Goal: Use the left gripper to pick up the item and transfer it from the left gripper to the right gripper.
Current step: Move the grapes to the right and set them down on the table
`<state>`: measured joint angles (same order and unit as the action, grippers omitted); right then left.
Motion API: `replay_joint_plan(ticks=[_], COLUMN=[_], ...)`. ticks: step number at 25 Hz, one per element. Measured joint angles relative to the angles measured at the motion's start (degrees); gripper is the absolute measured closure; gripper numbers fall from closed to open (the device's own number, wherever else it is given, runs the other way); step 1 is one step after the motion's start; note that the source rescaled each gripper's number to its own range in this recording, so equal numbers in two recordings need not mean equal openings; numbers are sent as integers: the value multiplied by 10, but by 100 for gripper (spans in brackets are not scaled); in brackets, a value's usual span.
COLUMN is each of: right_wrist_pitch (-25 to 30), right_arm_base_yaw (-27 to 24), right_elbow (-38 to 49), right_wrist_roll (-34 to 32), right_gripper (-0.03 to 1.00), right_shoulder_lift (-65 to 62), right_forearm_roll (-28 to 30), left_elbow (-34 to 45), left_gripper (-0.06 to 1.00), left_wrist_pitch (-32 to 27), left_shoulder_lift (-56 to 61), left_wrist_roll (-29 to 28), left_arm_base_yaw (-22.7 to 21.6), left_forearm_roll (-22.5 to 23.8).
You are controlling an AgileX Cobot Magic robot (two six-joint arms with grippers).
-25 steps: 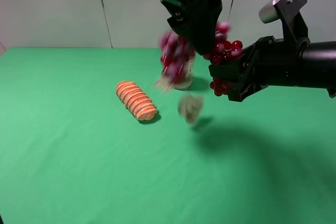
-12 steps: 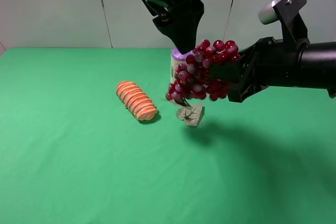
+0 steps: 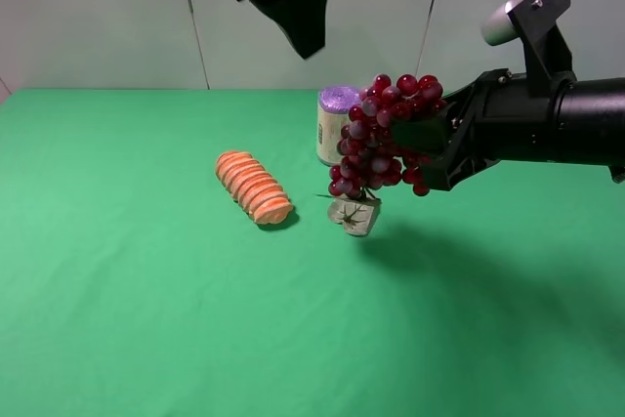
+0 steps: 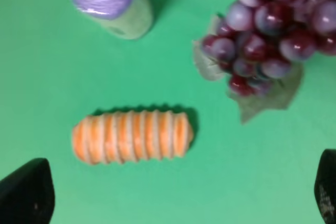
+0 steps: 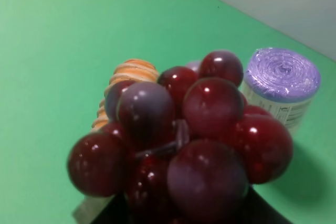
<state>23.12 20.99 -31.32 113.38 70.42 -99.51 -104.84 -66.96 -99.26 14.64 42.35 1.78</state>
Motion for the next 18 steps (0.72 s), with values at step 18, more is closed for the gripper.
replay_joint_plan(ticks=[18], right_wrist_pitch=[0], right_arm_base_yaw=[0], right_elbow=[0], right_wrist_roll=[0], right_gripper=[92], right_shoulder_lift=[0], right_forearm_roll=[0], left_elbow=[155], left_gripper=[-5], left_wrist_pitch=[0], left_shoulder_lift=[169], left_wrist_roll=[-47], left_arm_base_yaw=[-48], left_forearm_roll=[23])
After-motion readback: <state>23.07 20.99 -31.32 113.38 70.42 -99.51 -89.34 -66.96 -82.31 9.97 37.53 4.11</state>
